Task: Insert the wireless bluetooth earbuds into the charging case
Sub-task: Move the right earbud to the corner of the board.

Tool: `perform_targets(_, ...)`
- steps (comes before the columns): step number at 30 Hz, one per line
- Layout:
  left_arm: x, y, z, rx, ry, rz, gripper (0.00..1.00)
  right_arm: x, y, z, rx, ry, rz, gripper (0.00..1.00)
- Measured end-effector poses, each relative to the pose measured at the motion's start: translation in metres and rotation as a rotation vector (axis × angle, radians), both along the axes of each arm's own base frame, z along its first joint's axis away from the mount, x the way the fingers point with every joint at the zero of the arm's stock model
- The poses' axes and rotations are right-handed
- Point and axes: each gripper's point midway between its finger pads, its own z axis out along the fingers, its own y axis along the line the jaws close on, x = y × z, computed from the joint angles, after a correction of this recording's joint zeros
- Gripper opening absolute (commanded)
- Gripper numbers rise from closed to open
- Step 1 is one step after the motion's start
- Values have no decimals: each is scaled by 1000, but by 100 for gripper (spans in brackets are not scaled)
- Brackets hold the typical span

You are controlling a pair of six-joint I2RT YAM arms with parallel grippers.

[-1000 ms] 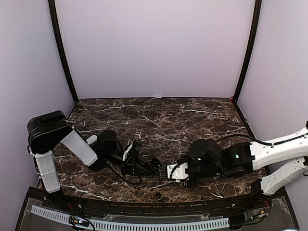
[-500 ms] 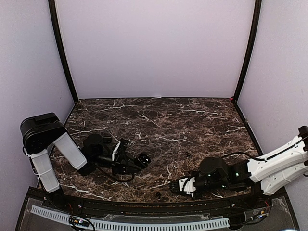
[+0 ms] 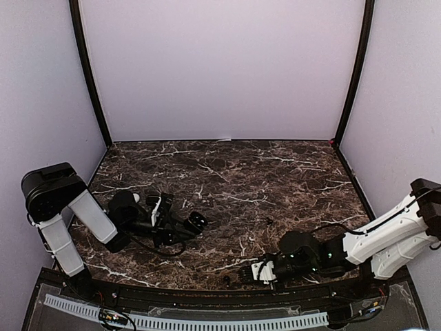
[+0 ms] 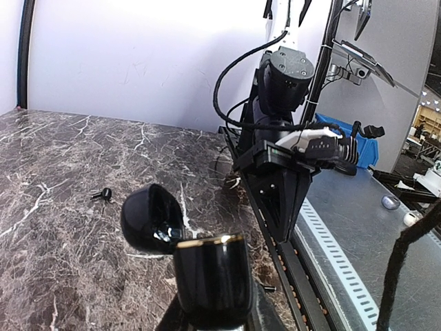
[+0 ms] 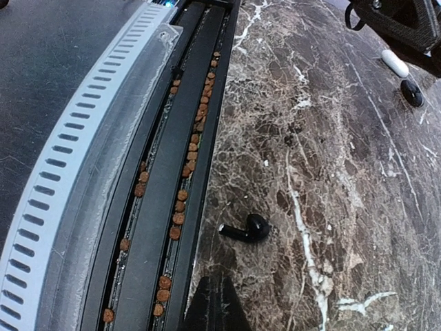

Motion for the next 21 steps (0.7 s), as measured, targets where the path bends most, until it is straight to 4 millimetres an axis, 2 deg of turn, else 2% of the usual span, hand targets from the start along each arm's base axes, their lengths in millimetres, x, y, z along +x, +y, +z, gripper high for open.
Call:
perform_targets(11, 5, 5, 7, -8, -9, 34, 0, -1, 5, -39, -97, 37, 7, 0)
perform_targets(21, 8, 8, 14, 5, -23, 70, 0, 8, 38, -41, -53, 28, 0, 0)
